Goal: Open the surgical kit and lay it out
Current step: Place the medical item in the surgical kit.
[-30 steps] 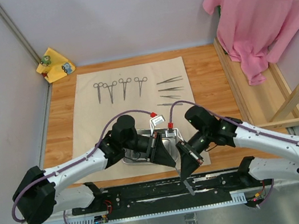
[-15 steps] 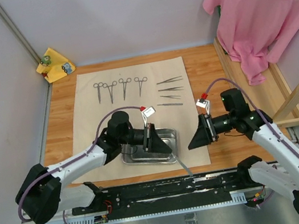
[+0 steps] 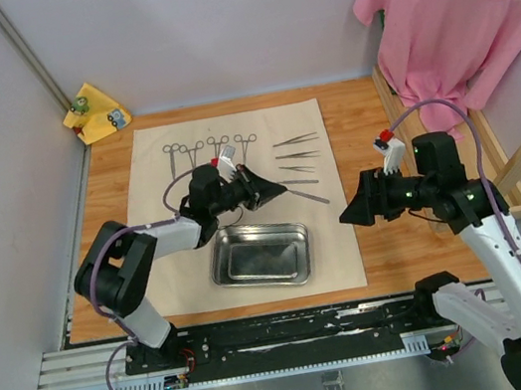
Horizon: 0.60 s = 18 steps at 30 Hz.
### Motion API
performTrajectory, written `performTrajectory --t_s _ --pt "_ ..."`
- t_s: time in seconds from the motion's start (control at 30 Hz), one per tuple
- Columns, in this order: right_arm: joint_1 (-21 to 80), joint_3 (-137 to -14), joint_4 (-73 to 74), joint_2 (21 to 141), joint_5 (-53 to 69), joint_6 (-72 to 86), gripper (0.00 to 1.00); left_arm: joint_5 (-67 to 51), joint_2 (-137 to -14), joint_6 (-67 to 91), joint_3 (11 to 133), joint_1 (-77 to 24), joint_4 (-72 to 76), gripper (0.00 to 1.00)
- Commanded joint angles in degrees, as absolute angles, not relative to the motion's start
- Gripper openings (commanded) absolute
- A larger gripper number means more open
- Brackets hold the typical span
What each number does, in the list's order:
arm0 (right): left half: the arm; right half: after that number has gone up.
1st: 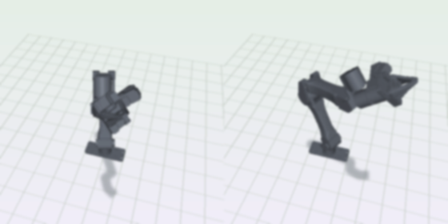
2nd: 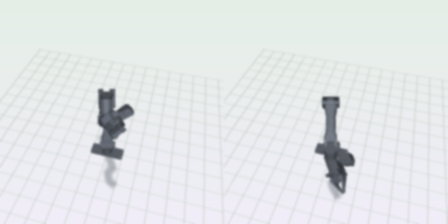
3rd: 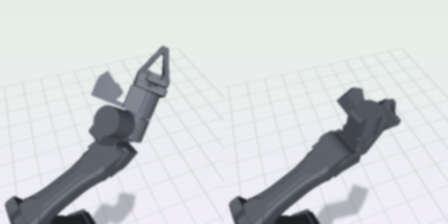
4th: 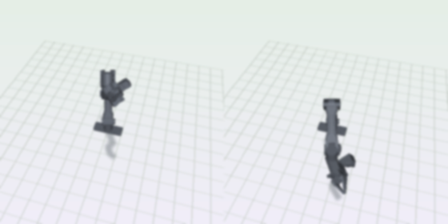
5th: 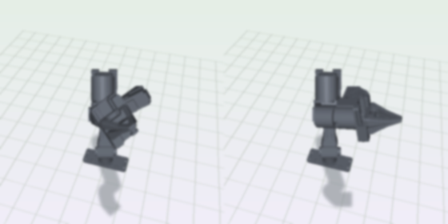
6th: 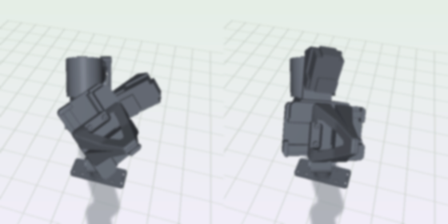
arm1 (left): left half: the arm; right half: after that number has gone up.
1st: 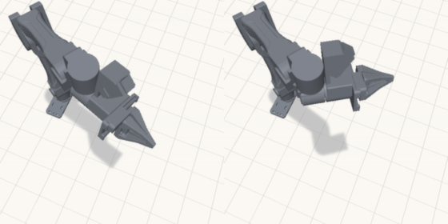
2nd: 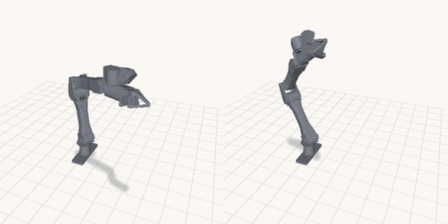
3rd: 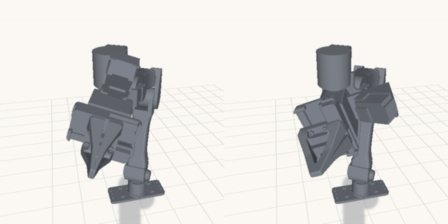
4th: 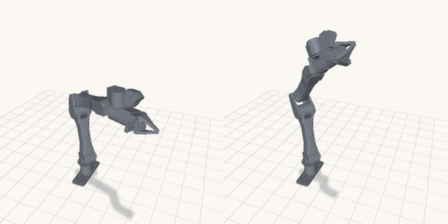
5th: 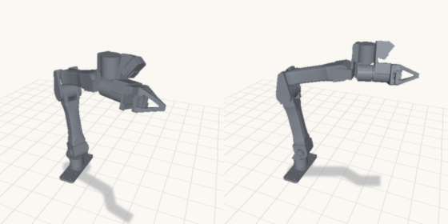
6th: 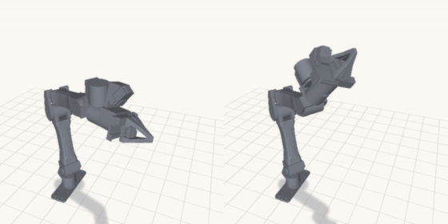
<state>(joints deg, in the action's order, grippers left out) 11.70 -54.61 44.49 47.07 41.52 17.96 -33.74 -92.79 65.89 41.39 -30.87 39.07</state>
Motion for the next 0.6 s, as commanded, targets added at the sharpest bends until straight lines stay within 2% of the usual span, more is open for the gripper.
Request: performTrajectory --t_s 0.0,0.3,0.57 --pt "10.86 -54.73 47.10 47.26 36.70 15.64 0.77 -24.11 -99.62 72.82 43.02 -30.76 51.41 0.00" --pt "10.71 -52.22 44.69 48.08 39.18 15.68 0.78 -12.78 -105.13 78.11 39.55 -30.85 58.62 0.01" --pt "10.61 -50.29 43.13 47.81 40.74 16.10 0.80 -12.73 -108.15 75.98 43.31 -31.74 51.83 0.00"
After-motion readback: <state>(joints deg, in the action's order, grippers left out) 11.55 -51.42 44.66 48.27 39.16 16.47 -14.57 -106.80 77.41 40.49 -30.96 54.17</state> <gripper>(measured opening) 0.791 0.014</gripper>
